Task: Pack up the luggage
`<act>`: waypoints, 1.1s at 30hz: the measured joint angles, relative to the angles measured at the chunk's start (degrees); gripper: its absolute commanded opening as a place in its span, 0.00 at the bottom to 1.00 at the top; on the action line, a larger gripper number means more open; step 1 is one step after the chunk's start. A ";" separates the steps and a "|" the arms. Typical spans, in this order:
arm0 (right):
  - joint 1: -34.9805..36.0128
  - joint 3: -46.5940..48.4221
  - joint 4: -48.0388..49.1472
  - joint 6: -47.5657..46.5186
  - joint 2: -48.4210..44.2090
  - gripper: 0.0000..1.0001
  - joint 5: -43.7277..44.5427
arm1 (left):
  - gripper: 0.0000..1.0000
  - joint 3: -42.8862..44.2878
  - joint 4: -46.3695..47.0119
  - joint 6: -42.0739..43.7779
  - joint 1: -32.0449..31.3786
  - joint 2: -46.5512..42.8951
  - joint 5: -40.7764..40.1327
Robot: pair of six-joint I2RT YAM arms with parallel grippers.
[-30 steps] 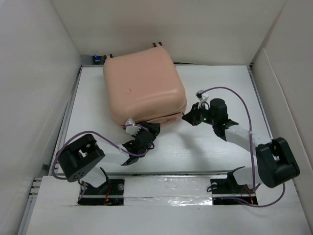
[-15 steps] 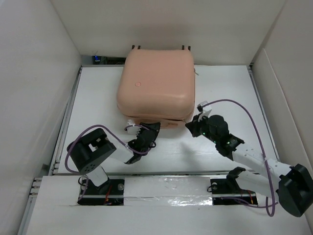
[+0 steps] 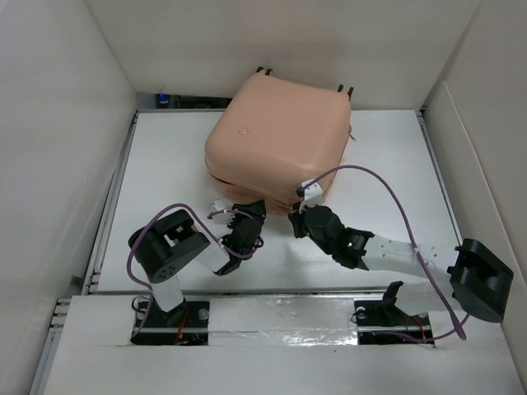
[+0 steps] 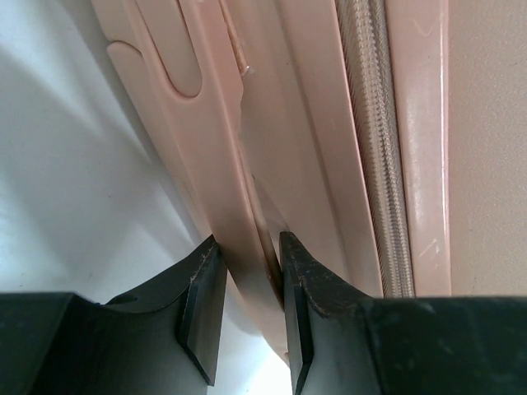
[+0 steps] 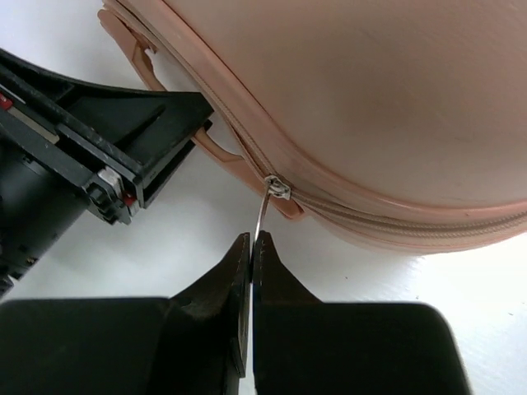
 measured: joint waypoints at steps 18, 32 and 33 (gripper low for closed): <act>3.52 19.52 -8.61 0.11 16.63 0.00 4.57 | 0.00 -2.62 14.93 4.90 0.63 5.51 1.70; 13.20 3.72 -8.74 6.56 -15.65 0.77 -6.62 | 0.78 -16.94 2.95 14.25 -2.56 -21.90 21.24; 12.48 3.32 -10.27 6.97 -17.66 0.74 -6.38 | 0.73 -17.44 -1.73 14.78 -2.32 -27.52 20.98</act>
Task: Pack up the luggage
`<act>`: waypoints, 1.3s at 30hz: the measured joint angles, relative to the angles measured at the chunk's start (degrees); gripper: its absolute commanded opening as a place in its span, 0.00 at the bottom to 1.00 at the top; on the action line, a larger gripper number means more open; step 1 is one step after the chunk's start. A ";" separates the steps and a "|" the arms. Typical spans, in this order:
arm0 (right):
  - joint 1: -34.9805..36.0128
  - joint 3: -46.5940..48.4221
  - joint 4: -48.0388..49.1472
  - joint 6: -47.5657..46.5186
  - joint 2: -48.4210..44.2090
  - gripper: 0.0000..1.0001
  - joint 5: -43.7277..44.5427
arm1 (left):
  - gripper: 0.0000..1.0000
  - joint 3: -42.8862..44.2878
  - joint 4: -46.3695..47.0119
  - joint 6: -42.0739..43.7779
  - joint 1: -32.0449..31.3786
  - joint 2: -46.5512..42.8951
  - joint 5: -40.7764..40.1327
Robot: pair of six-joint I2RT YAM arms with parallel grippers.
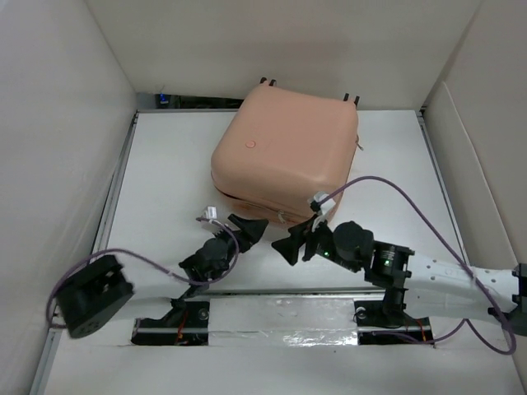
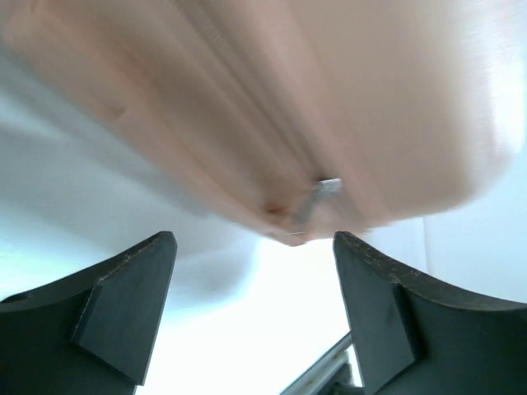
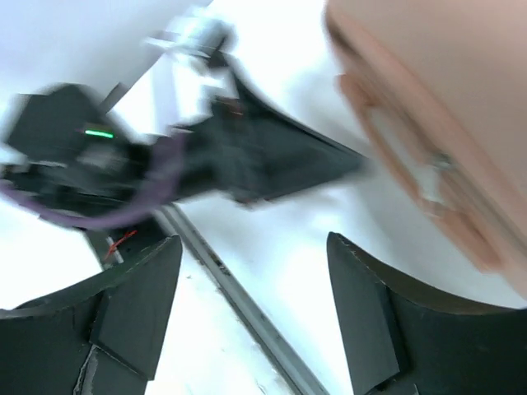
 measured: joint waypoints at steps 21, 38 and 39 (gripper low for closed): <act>-70.71 2.49 -0.22 -3.58 3.96 0.01 -13.09 | 0.50 37.62 -35.69 8.61 51.49 -1.07 10.82; -64.54 9.57 8.09 -3.28 34.91 0.01 -26.16 | 0.53 51.10 -42.56 13.79 51.10 29.40 24.15; -64.46 10.45 8.07 -3.56 36.02 0.01 -25.62 | 0.53 50.93 -42.29 13.84 50.51 29.44 24.44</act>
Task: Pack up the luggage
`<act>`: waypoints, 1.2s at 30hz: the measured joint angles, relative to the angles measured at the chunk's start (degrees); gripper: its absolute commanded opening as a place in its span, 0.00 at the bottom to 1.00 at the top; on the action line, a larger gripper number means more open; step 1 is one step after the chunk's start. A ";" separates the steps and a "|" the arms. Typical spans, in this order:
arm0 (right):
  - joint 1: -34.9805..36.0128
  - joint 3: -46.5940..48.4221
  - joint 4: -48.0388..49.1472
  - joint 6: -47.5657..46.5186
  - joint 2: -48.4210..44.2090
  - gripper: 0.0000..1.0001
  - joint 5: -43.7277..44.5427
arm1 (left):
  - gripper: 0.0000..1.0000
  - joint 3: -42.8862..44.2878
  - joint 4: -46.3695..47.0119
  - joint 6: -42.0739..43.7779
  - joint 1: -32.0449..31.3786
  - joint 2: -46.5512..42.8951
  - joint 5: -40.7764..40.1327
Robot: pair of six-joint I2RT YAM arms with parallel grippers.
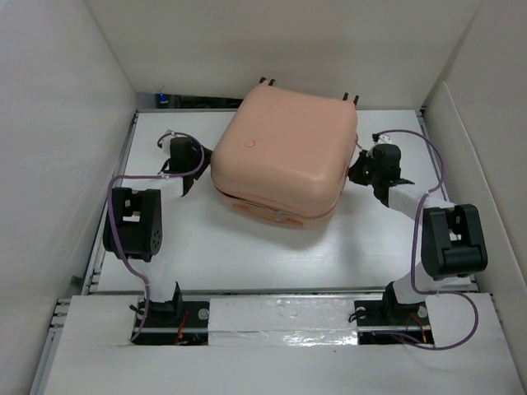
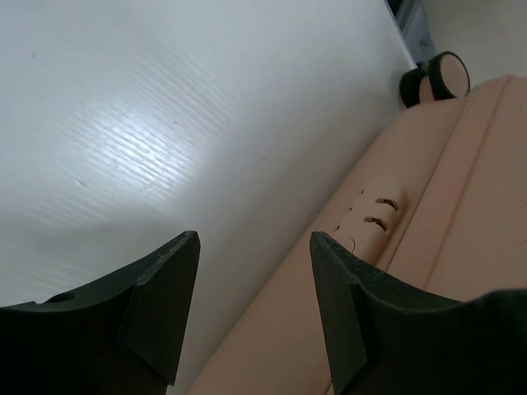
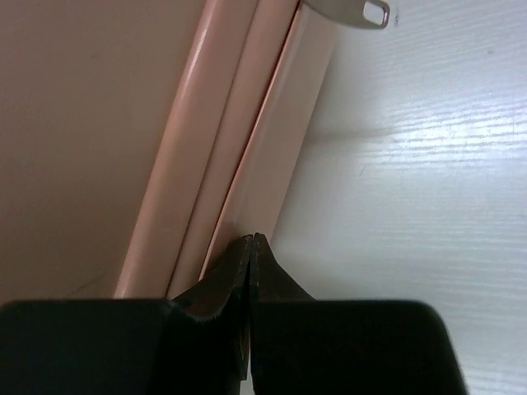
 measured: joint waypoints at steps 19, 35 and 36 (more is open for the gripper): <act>-1.70 17.14 -7.65 -11.54 13.09 0.11 6.34 | 0.51 -37.92 18.18 -6.67 -29.49 -28.81 -25.03; -0.72 41.40 -17.44 -15.21 24.98 0.77 -4.87 | 0.62 -40.06 -6.45 -3.91 -50.60 -47.23 -32.00; -0.92 41.40 -17.84 -15.13 24.92 0.81 -5.31 | 0.62 -40.06 -7.85 -3.15 -49.33 -48.70 -31.52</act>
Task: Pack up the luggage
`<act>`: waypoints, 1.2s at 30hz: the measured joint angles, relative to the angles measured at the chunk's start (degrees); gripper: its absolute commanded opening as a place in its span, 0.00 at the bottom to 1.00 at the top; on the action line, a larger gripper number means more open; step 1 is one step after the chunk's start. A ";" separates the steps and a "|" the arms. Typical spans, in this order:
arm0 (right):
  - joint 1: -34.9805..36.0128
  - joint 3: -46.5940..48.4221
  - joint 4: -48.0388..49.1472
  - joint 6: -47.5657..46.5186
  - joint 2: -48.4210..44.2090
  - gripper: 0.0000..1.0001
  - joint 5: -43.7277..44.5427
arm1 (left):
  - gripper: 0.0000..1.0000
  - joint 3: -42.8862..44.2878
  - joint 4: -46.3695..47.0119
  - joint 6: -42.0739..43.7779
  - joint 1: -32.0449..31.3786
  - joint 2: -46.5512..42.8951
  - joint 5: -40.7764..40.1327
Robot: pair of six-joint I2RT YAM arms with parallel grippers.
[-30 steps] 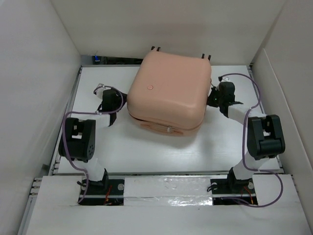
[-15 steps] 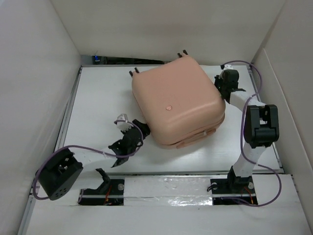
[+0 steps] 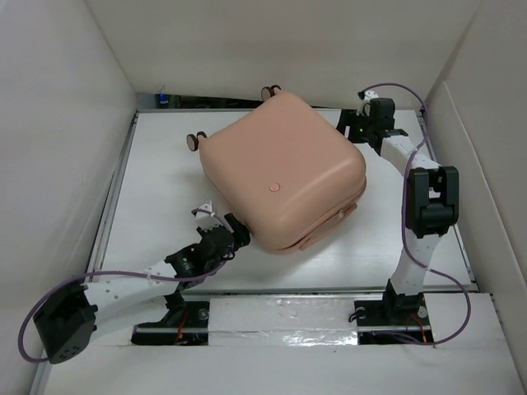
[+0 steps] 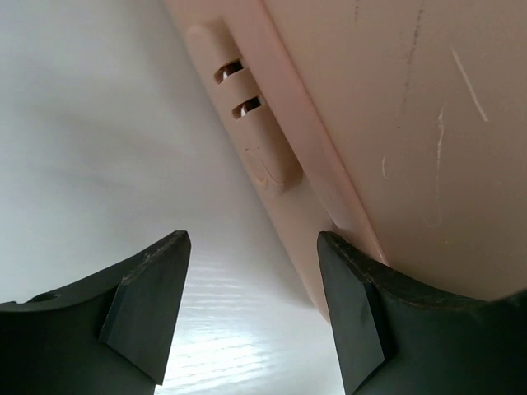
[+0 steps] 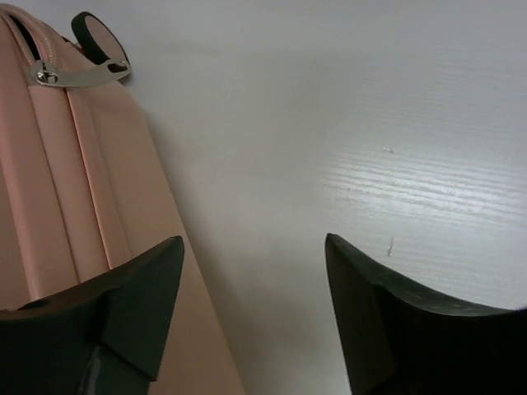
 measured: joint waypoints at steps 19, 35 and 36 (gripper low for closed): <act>-3.06 -51.04 19.58 11.52 -59.71 0.00 -11.91 | 0.39 0.92 4.24 1.20 20.44 -17.46 7.91; 9.16 -74.05 7.06 10.62 -82.34 0.37 -1.09 | 0.48 -4.92 5.05 2.27 36.00 -6.91 31.61; 10.40 -74.05 6.62 10.62 -82.49 0.36 -0.35 | 0.47 -4.92 5.55 2.73 36.26 -5.51 33.11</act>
